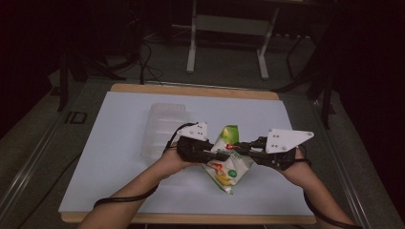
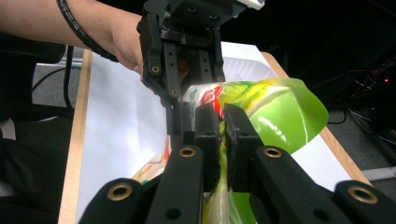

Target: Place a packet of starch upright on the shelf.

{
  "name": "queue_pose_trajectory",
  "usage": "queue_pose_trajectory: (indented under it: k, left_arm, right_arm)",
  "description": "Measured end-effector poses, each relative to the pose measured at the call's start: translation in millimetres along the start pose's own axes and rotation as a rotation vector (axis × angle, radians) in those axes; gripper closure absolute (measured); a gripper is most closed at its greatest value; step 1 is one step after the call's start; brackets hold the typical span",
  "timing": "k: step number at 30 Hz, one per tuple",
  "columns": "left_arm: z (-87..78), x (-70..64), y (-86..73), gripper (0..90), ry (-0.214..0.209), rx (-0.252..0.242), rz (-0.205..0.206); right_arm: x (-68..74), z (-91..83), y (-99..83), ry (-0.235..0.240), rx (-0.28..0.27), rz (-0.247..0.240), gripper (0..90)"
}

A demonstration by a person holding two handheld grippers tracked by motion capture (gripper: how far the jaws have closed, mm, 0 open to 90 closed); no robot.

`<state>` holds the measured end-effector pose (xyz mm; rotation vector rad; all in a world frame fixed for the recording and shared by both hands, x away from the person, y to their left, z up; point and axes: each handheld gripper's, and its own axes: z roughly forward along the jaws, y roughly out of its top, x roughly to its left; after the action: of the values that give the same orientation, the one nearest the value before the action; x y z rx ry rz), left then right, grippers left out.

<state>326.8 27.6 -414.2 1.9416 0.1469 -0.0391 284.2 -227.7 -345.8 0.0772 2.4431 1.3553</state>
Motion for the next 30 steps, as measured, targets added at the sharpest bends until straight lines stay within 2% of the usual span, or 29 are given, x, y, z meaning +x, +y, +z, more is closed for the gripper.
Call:
queue_pose_trajectory:
  k: [3,5,7,9,10,12,14,17,20,22,24,26,30]
  left_arm:
    - [-2.8,-2.5,4.6,81.7,0.033,-0.008,0.020]
    - [-4.8,-3.7,7.8,81.7,0.050,-0.013,0.030]
    - [-6.6,-3.6,10.6,81.7,0.053,-0.013,0.031]
    - [-8.5,-4.2,13.5,81.7,0.062,-0.009,0.040]
    - [-8.5,-4.2,13.5,81.7,0.062,-0.009,0.040]
    - [-12.6,-4.5,16.6,81.7,0.083,-0.019,0.040]
    - [-16.0,-3.9,17.7,81.7,0.099,-0.037,0.035]
    - [-21.0,-4.0,19.2,81.7,0.128,-0.045,0.042]
    - [-29.5,-2.8,20.4,81.7,0.159,-0.075,0.042]
    - [-35.3,-3.5,21.5,81.6,0.196,-0.092,0.053]
    - [-41.5,-4.1,23.3,81.6,0.236,-0.096,0.058]
    - [-47.3,-5.4,24.3,81.7,0.274,-0.106,0.060]
    - [-57.0,-8.8,24.8,81.6,0.339,-0.116,0.075]
  right_arm:
    - [-2.7,-2.9,1.7,-0.006,-0.015,0.026,76.6]
    - [-4.9,-5.6,2.9,-0.013,-0.033,0.045,66.8]
    - [-6.6,-8.9,4.5,-0.012,-0.061,0.064,60.5]
    - [-6.9,-10.9,6.5,-0.024,-0.067,0.070,51.7]
    - [-6.9,-10.9,6.5,-0.024,-0.067,0.070,51.7]
    - [-5.7,-13.9,8.8,-0.049,-0.084,0.075,43.2]
    - [-6.6,-15.6,9.0,-0.056,-0.109,0.110,36.4]
    - [-7.1,-21.2,9.6,-0.111,-0.155,0.138,24.3]
    - [-8.2,-27.1,9.5,-0.134,-0.193,0.168,13.4]
    - [-7.9,-31.7,8.7,-0.143,-0.226,0.178,11.8]
    - [-9.3,-37.0,7.3,-0.135,-0.267,0.210,11.4]
    - [-9.8,-41.9,5.7,-0.127,-0.284,0.206,10.5]
    - [-8.8,-48.1,2.5,-0.193,-0.281,0.211,10.6]
